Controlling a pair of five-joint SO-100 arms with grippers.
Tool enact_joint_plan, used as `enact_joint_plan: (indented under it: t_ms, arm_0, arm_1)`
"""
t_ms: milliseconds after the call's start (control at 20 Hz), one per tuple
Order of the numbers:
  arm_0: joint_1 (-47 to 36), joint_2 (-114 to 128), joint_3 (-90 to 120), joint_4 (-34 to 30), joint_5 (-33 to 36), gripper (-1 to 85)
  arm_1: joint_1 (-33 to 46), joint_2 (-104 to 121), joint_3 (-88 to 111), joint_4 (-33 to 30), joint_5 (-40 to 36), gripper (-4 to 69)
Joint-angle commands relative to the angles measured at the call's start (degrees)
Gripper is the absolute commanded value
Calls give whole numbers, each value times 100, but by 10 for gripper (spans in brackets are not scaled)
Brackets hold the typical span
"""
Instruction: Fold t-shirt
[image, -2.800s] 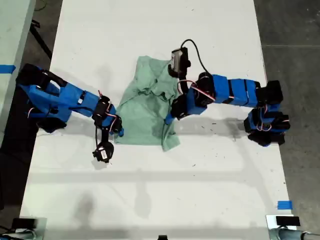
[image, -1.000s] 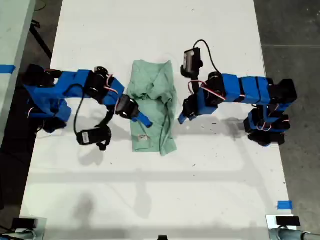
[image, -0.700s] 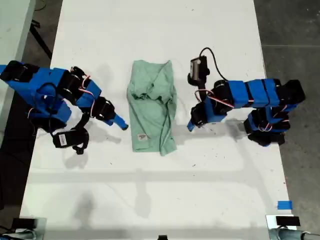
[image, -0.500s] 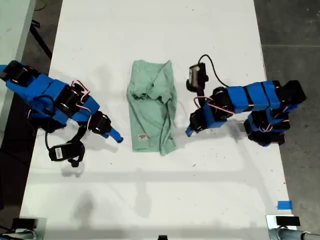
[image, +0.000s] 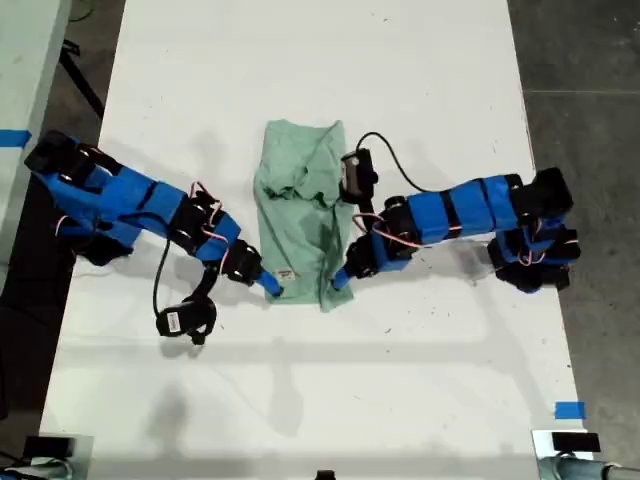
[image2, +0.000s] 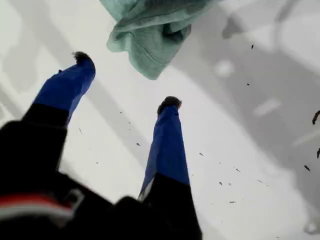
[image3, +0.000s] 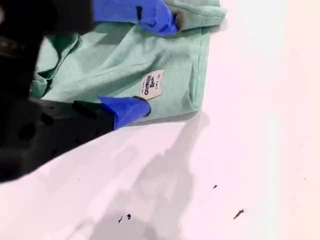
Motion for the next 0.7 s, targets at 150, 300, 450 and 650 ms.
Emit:
enact_joint_plan:
  t_ms: [150,300,450,650]
  arm_0:
    - [-290,-976,-686,-281,79,277]
    - [-352,-1714,-993,-299,44,274]
    - [-378,-2733,-1775,-44,-79,260]
    - [-448,-3252,-2672,712,-149,28]
  arm_1:
    - [88,-1063,-1011,-334,-123,308]
    - [79,-1591,-1028,-712,-114,302]
    - [70,-2153,-1063,-1028,0,257]
    - [70,-2470,-1266,-1143,123,36]
